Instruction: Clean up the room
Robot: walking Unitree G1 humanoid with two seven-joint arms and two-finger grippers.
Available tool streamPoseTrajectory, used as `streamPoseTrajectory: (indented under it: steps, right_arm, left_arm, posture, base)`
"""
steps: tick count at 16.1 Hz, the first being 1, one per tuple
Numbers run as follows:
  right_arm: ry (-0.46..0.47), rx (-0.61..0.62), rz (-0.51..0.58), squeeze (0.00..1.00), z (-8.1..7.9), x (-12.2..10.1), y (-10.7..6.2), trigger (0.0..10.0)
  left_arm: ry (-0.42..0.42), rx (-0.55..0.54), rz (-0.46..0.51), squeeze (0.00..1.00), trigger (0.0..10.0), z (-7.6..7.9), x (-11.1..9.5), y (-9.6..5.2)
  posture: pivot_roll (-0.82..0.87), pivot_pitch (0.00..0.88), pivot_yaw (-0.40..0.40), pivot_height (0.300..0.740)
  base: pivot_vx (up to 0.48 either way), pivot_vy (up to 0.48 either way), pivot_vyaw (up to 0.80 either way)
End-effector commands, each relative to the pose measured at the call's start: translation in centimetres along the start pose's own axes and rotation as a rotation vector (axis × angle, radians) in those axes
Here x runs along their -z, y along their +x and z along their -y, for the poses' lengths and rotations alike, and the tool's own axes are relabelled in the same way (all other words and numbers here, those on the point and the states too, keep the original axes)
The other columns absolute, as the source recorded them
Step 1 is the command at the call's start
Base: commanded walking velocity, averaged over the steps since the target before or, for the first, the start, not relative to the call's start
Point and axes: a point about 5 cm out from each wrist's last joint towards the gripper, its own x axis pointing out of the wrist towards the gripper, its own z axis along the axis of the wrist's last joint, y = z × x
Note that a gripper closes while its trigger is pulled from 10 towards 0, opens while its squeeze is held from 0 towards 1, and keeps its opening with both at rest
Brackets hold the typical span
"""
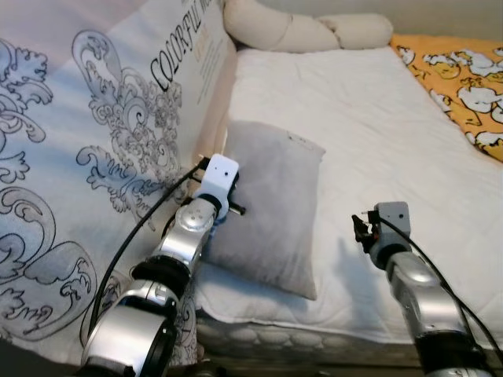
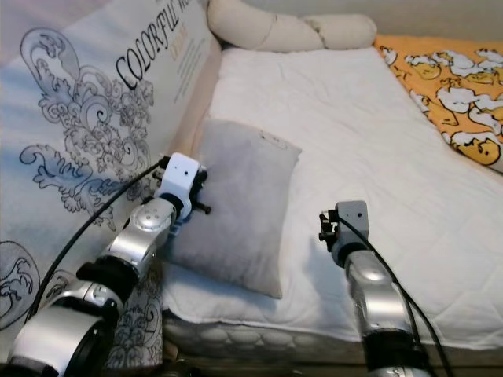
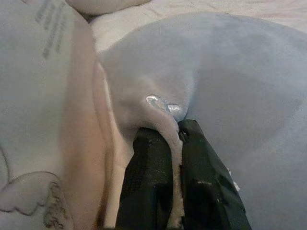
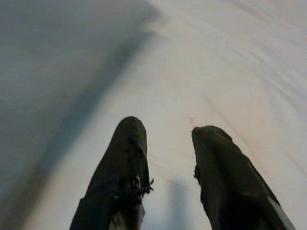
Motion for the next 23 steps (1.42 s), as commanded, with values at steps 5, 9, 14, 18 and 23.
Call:
streamPoseTrajectory:
  steps: [5, 9, 14, 18, 23]
  right_arm:
    - [-0.168, -0.298, 0.115, 0.00, 0.0, -3.7, -2.1, 10.0]
    - [-0.224, -0.479, 0.125, 0.00, -1.0, -4.8, -3.0, 10.0]
    - [-0.252, -0.530, 0.112, 0.00, -0.9, -4.8, -3.6, 10.0]
    - [-0.170, -0.539, 0.107, 0.00, -0.8, -4.7, -4.4, 10.0]
    - [-0.012, -0.489, 0.209, 0.00, -0.8, -5.9, -5.0, 10.0]
  left_arm:
    - [-0.002, -0.180, 0.171, 0.00, 10.0, -4.2, -3.6, -1.2]
    - [-0.048, -0.259, 0.116, 0.00, 10.0, -4.0, -3.3, -2.0]
    - [0.079, -0.221, 0.077, 0.00, 10.0, -3.4, -2.7, -2.2]
    - [-0.009, -0.042, 0.210, 1.00, 10.0, -3.6, -4.8, -3.2]
    - [-0.071, 0.089, 0.354, 1.00, 10.0, -3.7, -7.0, -5.7]
  posture:
    - [0.06, 0.000, 0.051, 0.740]
    - [0.08, 0.000, 0.037, 0.740]
    - [0.06, 0.000, 0.042, 0.740]
    - [0.07, 0.000, 0.048, 0.740]
    - [0.07, 0.000, 0.043, 0.740]
  base:
    - [0.000, 0.000, 0.00]
    - [0.000, 0.000, 0.00]
    - [0.000, 0.000, 0.00]
    - [0.000, 0.000, 0.00]
    - [0.000, 0.000, 0.00]
